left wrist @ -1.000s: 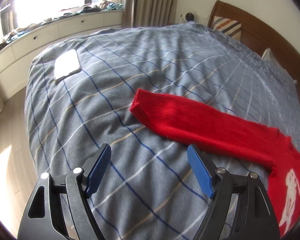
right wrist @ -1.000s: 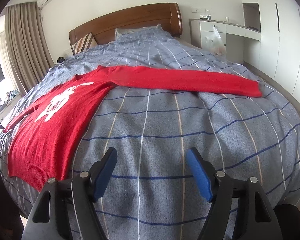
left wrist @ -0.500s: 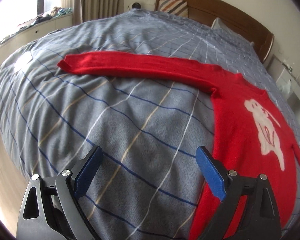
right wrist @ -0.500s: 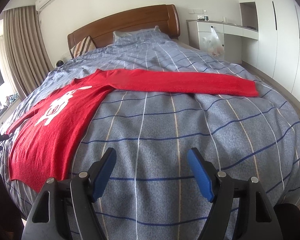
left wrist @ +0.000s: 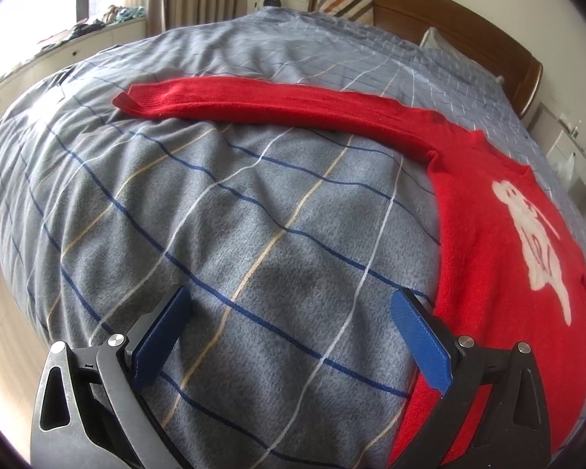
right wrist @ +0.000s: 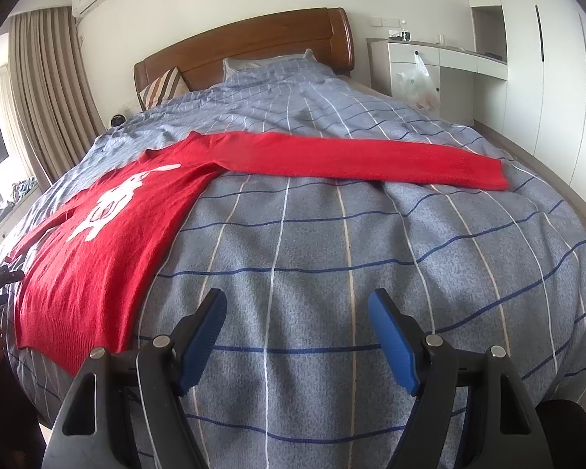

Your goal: Fold small clothes

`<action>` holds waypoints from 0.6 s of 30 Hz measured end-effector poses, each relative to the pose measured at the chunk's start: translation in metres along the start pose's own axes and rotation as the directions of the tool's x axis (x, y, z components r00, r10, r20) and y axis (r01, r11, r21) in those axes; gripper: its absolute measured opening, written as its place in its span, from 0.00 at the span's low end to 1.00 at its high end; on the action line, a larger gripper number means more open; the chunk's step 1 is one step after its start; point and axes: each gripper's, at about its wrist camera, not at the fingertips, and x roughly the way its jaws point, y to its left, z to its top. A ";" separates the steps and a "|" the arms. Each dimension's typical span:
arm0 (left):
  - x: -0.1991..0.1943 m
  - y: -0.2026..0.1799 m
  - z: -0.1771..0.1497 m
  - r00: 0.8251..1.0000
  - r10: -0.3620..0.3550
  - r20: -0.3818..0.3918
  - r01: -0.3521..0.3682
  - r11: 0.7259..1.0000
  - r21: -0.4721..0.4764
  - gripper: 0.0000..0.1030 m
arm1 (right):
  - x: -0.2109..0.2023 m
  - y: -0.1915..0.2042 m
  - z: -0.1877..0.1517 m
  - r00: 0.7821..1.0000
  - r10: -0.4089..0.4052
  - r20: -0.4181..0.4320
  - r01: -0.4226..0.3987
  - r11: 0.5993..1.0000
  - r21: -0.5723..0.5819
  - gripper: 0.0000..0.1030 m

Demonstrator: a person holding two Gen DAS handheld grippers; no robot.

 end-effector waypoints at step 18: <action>0.007 -0.003 -0.003 1.000 0.018 -0.002 -0.018 1.000 0.017 1.00 | 0.001 0.000 -0.001 1.000 0.001 -0.004 -0.001 1.000 0.005 0.72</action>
